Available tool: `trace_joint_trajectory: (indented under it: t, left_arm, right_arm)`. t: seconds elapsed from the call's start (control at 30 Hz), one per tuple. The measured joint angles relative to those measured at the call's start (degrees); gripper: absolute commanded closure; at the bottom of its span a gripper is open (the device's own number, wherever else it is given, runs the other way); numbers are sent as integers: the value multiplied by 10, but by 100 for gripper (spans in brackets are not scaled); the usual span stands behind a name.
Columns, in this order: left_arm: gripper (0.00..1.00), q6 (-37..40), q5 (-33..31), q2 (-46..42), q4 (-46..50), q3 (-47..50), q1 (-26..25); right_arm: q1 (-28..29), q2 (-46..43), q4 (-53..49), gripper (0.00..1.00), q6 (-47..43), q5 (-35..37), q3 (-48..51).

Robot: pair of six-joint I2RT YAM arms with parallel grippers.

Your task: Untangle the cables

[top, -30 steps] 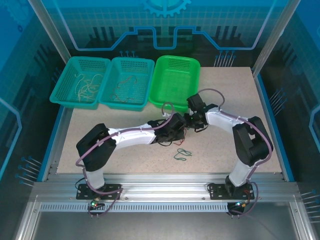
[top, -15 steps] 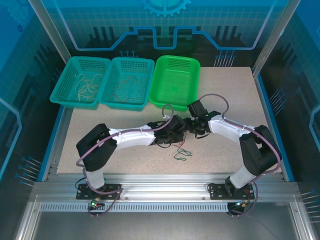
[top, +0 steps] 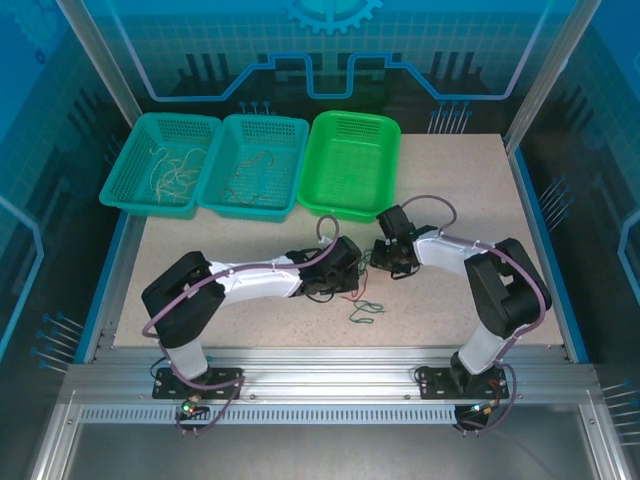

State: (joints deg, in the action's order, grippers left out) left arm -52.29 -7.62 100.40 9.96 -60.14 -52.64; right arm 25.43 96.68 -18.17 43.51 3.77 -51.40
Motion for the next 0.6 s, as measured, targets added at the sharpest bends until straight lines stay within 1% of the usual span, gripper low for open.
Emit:
trace_joint_trajectory:
  t: [0.1,0.2,0.33,0.43,0.6]
  left_arm:
    - [100,4,0,-20,1,18,0]
    - [100,9,0,-50,4,34,4]
    - [100,17,-1,-105,19,54,19]
    - [100,24,-7,-156,50,64,40]
    - [100,43,-21,-251,94,65,92]
  right_arm:
    - [-4,1,-8,92,-1,4,-2]
    - [-10,0,-11,99,3,-1,-2]
    - [-17,-1,-7,100,5,-13,-2]
    - [-23,-4,4,100,4,-12,5]
    - [-53,-29,12,100,3,-12,35]
